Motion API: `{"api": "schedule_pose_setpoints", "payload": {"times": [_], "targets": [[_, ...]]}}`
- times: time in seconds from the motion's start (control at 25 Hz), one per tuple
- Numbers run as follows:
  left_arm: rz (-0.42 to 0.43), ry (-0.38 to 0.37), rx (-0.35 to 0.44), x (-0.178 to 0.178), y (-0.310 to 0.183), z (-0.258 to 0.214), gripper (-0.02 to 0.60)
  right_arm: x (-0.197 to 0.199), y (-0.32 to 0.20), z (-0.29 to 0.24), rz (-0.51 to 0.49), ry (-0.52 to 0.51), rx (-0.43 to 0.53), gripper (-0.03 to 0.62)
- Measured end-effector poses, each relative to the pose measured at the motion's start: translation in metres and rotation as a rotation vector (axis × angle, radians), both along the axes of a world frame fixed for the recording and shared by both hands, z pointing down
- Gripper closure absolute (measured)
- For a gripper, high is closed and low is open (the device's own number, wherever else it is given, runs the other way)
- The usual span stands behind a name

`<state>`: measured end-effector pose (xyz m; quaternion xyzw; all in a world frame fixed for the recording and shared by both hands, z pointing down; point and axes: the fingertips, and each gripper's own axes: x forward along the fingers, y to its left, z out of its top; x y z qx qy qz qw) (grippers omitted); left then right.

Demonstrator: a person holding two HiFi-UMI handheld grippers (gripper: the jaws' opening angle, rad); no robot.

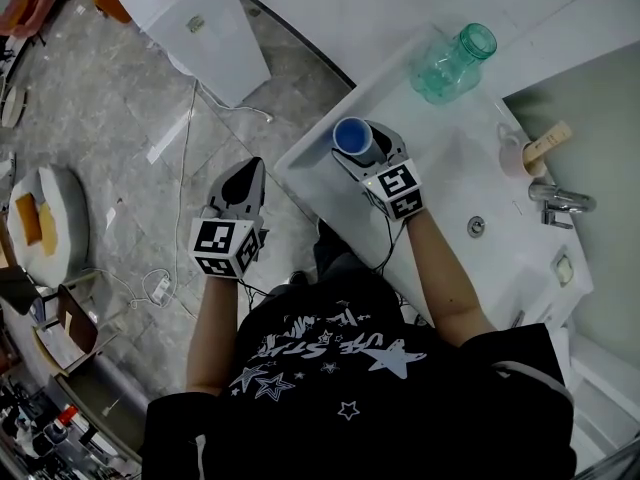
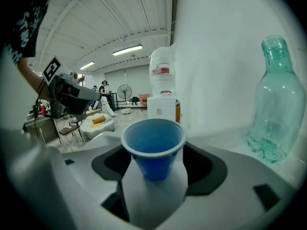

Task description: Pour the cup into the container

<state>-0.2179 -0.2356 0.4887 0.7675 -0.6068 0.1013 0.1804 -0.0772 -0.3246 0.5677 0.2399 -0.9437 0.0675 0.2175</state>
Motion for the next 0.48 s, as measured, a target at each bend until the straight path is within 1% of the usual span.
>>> {"api": "schedule_pose_setpoints", "payload": {"times": [0.12, 0.2, 0.48], "targets": [[-0.003, -0.005, -0.004, -0.0014, -0.0008, 0.0012, 0.571, -0.0022, 0.0002, 0.0020, -0.011, -0.001, -0.002, 0.263], [-0.006, -0.007, -0.005, -0.0019, -0.0013, 0.0016, 0.572, -0.0042, 0.0003, 0.0021, -0.017, -0.008, -0.003, 0.283], [-0.003, -0.003, -0.005, -0.0004, 0.0018, 0.0025, 0.571, -0.0069, 0.0022, 0.0001, -0.038, -0.011, 0.005, 0.296]]}}
